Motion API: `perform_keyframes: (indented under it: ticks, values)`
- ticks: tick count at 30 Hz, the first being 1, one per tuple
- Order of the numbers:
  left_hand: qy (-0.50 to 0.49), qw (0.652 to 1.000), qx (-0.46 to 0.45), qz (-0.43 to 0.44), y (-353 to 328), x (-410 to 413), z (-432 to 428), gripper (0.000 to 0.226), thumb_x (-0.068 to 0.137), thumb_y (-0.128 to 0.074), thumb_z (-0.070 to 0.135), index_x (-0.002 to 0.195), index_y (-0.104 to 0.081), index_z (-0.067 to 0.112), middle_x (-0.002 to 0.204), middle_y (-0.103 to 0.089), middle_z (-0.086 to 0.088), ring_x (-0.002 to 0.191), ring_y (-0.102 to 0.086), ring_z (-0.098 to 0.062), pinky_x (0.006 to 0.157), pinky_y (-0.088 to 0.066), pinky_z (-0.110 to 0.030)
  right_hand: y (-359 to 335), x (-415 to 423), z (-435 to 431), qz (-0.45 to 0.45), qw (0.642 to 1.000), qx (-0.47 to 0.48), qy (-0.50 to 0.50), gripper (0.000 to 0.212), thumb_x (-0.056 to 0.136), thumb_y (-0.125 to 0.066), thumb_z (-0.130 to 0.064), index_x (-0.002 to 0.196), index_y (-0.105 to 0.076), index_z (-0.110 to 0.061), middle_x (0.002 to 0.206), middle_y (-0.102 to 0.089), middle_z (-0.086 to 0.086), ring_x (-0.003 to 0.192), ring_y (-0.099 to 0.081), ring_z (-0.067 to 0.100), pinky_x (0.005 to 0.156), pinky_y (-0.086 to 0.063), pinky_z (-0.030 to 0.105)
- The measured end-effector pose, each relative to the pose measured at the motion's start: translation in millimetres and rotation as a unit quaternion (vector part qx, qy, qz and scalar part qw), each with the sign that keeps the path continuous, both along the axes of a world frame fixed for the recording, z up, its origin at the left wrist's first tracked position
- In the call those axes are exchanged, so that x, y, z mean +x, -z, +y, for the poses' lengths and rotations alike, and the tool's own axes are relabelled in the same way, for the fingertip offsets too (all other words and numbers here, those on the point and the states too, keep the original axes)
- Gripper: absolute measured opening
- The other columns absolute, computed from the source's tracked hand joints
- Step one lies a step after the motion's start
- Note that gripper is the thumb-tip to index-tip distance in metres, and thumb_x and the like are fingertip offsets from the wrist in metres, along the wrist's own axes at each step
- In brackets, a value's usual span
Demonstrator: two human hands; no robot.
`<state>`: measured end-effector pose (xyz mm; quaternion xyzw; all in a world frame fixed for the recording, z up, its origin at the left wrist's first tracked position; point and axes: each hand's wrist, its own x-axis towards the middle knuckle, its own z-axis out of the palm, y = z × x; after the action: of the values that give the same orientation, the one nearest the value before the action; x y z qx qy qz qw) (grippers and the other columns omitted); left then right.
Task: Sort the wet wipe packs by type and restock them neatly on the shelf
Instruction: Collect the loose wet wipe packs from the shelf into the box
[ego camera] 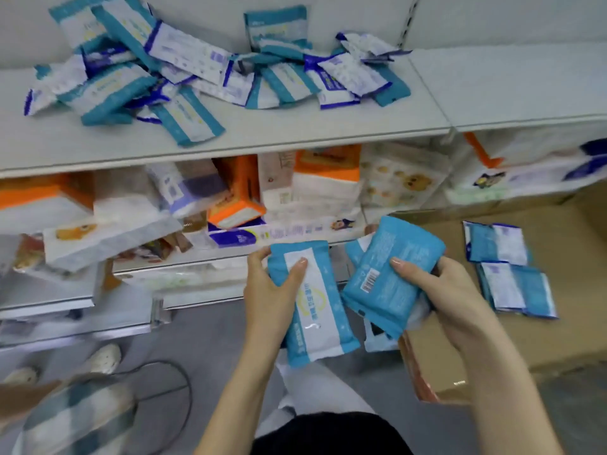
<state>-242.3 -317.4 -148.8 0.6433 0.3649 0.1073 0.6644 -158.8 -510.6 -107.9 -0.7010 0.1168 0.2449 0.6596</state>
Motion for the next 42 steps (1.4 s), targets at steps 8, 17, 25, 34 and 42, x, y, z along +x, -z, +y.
perform_keyframes:
  ticks: [8,17,25,34,42]
  values:
    - [0.123,0.992,0.016,0.012,-16,-6,-115,0.023,0.073,-0.074,0.039,0.086,-0.065,0.022,0.084,-0.074,0.002,0.080,-0.071,-0.020,0.078,-0.056,-0.050,-5,-55,-135,0.008,0.998,-0.025,0.064,0.020,0.082,-0.069,-0.009,0.102,-0.066,-0.013,0.091,-0.076,-0.003,0.084,-0.072,0.011,0.064,-0.053,0.024]
    - [0.157,0.981,-0.075,0.089,41,51,-284,0.011,0.083,-0.072,0.017,0.091,-0.065,0.015,0.088,-0.074,-0.008,0.082,-0.071,-0.028,0.080,-0.056,-0.051,43,-29,-308,0.064,0.977,-0.001,0.204,0.028,0.079,-0.072,-0.001,0.104,-0.065,-0.008,0.096,-0.075,0.003,0.084,-0.072,0.014,0.057,-0.054,0.020]
    - [0.004,0.963,-0.204,0.176,148,147,-447,0.018,0.089,-0.065,0.018,0.103,-0.062,0.008,0.090,-0.069,-0.007,0.061,-0.067,-0.007,0.048,-0.051,-0.018,145,103,-486,0.092,0.980,-0.083,0.156,0.024,0.081,-0.070,-0.001,0.102,-0.063,-0.010,0.096,-0.071,-0.001,0.074,-0.069,0.003,0.057,-0.053,0.014]
    - [-0.042,0.949,-0.231,0.208,235,204,-521,0.015,0.091,-0.063,0.015,0.105,-0.059,0.009,0.098,-0.068,-0.006,0.067,-0.068,-0.007,0.059,-0.057,-0.022,261,207,-535,0.133,0.973,-0.162,-0.093,0.037,0.083,-0.064,0.010,0.118,-0.055,0.000,0.103,-0.062,0.008,0.084,-0.058,0.009,0.063,-0.048,0.008]
    - [0.019,0.942,-0.184,0.279,262,221,-546,0.019,0.092,-0.061,0.015,0.110,-0.056,0.010,0.111,-0.067,-0.012,0.081,-0.065,-0.016,0.071,-0.055,-0.028,312,222,-543,0.133,0.949,-0.223,-0.177,0.032,0.083,-0.068,0.002,0.114,-0.058,0.000,0.110,-0.062,0.012,0.097,-0.056,0.018,0.078,-0.050,0.020]
